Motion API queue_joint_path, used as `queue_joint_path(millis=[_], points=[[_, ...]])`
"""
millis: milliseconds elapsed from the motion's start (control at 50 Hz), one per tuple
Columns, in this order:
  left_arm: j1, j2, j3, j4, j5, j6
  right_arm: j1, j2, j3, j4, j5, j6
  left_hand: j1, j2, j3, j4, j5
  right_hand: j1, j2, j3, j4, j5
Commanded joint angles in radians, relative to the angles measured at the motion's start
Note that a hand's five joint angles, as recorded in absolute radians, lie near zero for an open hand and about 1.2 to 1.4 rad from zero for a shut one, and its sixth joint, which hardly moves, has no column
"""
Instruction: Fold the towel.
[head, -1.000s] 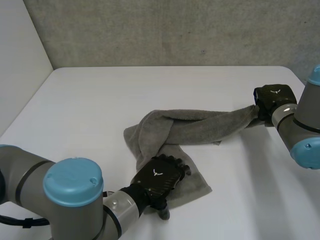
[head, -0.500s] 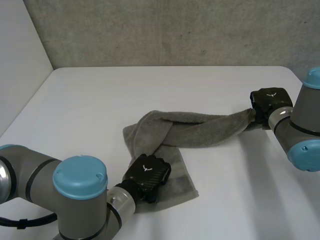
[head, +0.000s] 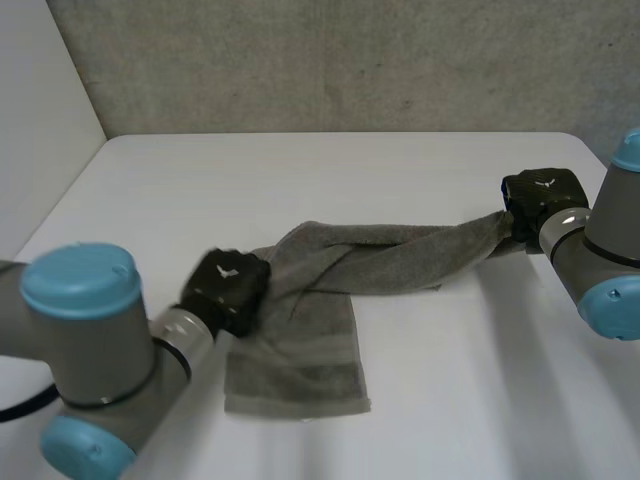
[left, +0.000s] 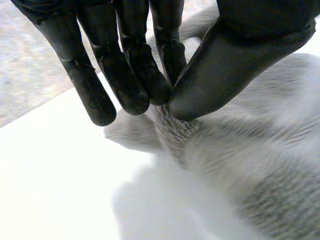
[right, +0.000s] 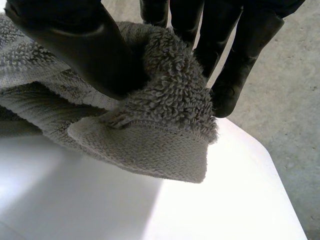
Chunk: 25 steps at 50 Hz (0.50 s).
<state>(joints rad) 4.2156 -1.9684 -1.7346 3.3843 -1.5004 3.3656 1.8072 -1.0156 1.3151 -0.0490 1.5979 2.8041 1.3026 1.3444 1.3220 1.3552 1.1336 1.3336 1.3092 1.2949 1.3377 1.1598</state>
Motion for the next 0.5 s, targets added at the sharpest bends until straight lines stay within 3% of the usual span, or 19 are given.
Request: queue_joint_path(millis=[20,80,160,180,200,220,240,260,280,320,360,420,500], points=[[0.163,0.002,0.044,0.001,0.060,-0.002,-0.002,-0.005,0.000,0.000,-0.001,0.000,0.094,0.052,0.074,0.041,0.088,0.063,0.087,0.101,0.059,0.062],[0.246,0.003,0.038,0.001,0.097,-0.005,0.000,-0.005,0.001,0.000,-0.001,0.000,0.094,0.052,0.074,0.041,0.088,0.063,0.087,0.101,0.059,0.062],[0.257,-0.009,0.018,-0.008,0.186,-0.015,0.001,-0.005,0.003,0.000,-0.001,0.000,0.041,-0.001,0.022,-0.011,0.036,0.063,0.087,0.101,0.059,0.062],[0.242,-0.007,-0.005,-0.023,0.253,-0.028,0.001,-0.005,0.003,0.000,-0.001,0.000,-0.139,-0.181,-0.158,-0.192,-0.145,0.063,0.087,0.101,0.059,0.062],[0.215,0.003,-0.023,-0.043,0.315,-0.041,0.001,-0.005,0.004,0.000,-0.001,0.000,-0.475,-0.517,-0.494,-0.528,-0.481,0.063,0.087,0.101,0.059,0.062],[0.215,0.003,-0.023,-0.043,0.316,-0.041,0.001,-0.005,0.004,0.000,-0.001,0.000,-0.478,-0.520,-0.498,-0.531,-0.484,0.063,0.087,0.101,0.059,0.062],[0.180,0.005,-0.032,-0.063,0.365,-0.048,0.001,-0.003,0.004,0.000,-0.001,0.000,-0.760,-0.802,-0.780,-0.813,-0.766,0.063,0.087,0.101,0.059,0.062],[0.132,0.019,-0.042,-0.075,0.391,-0.051,0.001,-0.003,0.006,0.000,-0.001,0.000,-0.827,-0.869,-0.847,-0.880,-0.833,0.063,0.087,0.101,0.059,0.062],[0.132,0.019,-0.042,-0.075,0.391,-0.051,0.001,-0.003,0.006,0.000,-0.001,0.000,-0.828,-0.870,-0.847,-0.880,-0.833,0.063,0.087,0.101,0.059,0.062],[0.034,0.061,-0.055,-0.080,0.391,-0.052,0.001,-0.001,0.006,0.000,-0.001,0.000,-0.962,-1.004,-0.981,-1.015,-0.967,0.063,0.087,0.101,0.059,0.062],[-0.006,0.072,-0.066,-0.080,0.391,-0.052,0.001,-0.001,0.006,0.000,-0.001,0.000,-1.012,-1.054,-1.032,-1.065,-1.018,0.063,0.087,0.101,0.059,0.062],[-0.067,0.077,-0.085,-0.079,0.391,-0.052,0.003,-0.001,0.007,0.000,0.001,0.000,-1.013,-1.055,-1.032,-1.065,-1.018,0.063,0.087,0.101,0.059,0.062],[-0.105,0.074,-0.097,-0.079,0.393,-0.049,0.003,-0.001,0.009,0.000,0.001,0.000,-1.010,-1.052,-1.029,-1.062,-1.015,0.063,0.087,0.101,0.059,0.062]])
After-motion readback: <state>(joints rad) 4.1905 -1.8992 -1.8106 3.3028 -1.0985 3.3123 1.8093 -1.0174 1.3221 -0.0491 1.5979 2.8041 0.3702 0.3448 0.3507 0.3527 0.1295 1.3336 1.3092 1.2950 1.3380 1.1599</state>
